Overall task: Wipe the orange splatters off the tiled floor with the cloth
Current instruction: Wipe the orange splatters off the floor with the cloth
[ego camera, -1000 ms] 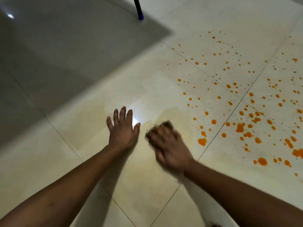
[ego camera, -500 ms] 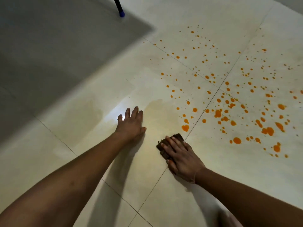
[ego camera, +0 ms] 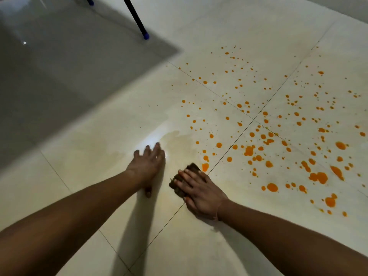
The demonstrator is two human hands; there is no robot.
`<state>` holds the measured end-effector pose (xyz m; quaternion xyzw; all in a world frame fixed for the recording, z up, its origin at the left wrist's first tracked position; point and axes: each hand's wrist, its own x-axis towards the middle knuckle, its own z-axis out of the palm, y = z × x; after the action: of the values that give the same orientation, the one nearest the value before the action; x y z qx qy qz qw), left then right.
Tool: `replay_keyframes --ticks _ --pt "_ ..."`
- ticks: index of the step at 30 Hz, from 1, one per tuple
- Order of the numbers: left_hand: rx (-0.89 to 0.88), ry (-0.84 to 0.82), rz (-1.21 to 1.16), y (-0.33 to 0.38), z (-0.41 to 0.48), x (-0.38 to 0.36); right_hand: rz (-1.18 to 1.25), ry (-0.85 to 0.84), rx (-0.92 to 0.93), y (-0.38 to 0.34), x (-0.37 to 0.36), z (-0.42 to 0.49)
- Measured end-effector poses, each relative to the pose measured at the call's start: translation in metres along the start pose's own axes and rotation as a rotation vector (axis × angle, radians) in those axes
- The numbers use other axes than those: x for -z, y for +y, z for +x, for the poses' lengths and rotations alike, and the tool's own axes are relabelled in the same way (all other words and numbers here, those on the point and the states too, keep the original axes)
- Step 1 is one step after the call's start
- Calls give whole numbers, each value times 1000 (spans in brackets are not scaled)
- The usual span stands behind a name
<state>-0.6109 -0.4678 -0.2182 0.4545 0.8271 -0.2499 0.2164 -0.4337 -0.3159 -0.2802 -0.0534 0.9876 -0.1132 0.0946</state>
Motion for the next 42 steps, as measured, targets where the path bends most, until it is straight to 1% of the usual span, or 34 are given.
replay_keyframes --ticks 2,3,5,7,8,10,12,14,15,16,17,18,19,20,21,22,24,25,26,27,28,29,30,31,33,34,35,36,38,39,40,42 --pt "-47 7 83 12 -3 3 -14 2 22 15 7 19" --pt "-48 -15 63 14 -4 3 -13 -23 49 20 9 24" --pt "-29 -73 -26 17 -5 6 -68 -56 174 34 11 20" --pt "17 -132 -163 23 -5 12 -109 -105 320 58 16 8" --pt "52 -142 -241 28 -5 15 -116 -133 347 71 21 5" --pt "127 -102 -377 44 -6 20 -125 -134 293 96 32 9" --pt "185 -18 -495 70 -4 21 -124 -101 122 119 45 23" --pt "216 37 -594 103 -1 19 -66 -39 -72 136 54 34" --pt "229 52 -613 116 0 18 -24 0 -157 139 56 35" --pt "250 56 -619 126 0 17 11 26 -196 138 54 28" --pt "271 54 -625 130 -1 17 24 49 -157 134 50 13" --pt "294 49 -625 134 -3 18 15 50 -50 129 43 -8" --pt "302 56 -610 135 -5 17 7 19 83 127 37 -30" --pt "299 70 -577 137 -8 17 -17 -27 179 132 33 -45" --pt "285 72 -538 142 -12 18 -33 -36 212 141 32 -51" --pt "260 72 -503 147 -14 19 -41 -8 151 150 34 -46" --pt "223 58 -468 159 -16 24 14 87 -133 156 38 -33" --pt "217 51 -480 161 -16 27 43 129 -223 147 34 -32" --pt "216 43 -488 166 -14 34 63 148 -223 139 29 -42" --pt "210 42 -485 170 -13 41 80 123 -157 130 23 -60" --pt "197 43 -473 173 -10 49 69 78 -52 126 17 -82" --pt "178 38 -459 176 -8 56 45 56 27 134 15 -98" --pt "157 24 -451 182 -5 62 34 61 44 148 18 -106" --pt "136 15 -440 189 0 69 44 89 -37 167 26 -106" --pt "103 12 -427 200 9 79 62 133 -284 196 39 -90" --pt "93 17 -421 203 14 82 57 131 -357 196 41 -87" --pt "78 32 -416 208 23 84 39 157 -368 194 36 -94" --pt "72 45 -420 212 29 86 23 152 -315 187 31 -108" --pt "47 47 -432 218 38 91 19 108 -155 181 21 -148" --pt "27 39 -432 224 42 93 18 100 -129 191 19 -162" --pt "10 34 -431 229 44 94 20 100 -155 204 19 -167" --pt "-15 22 -436 242 52 99 25 158 -387 232 26 -159"
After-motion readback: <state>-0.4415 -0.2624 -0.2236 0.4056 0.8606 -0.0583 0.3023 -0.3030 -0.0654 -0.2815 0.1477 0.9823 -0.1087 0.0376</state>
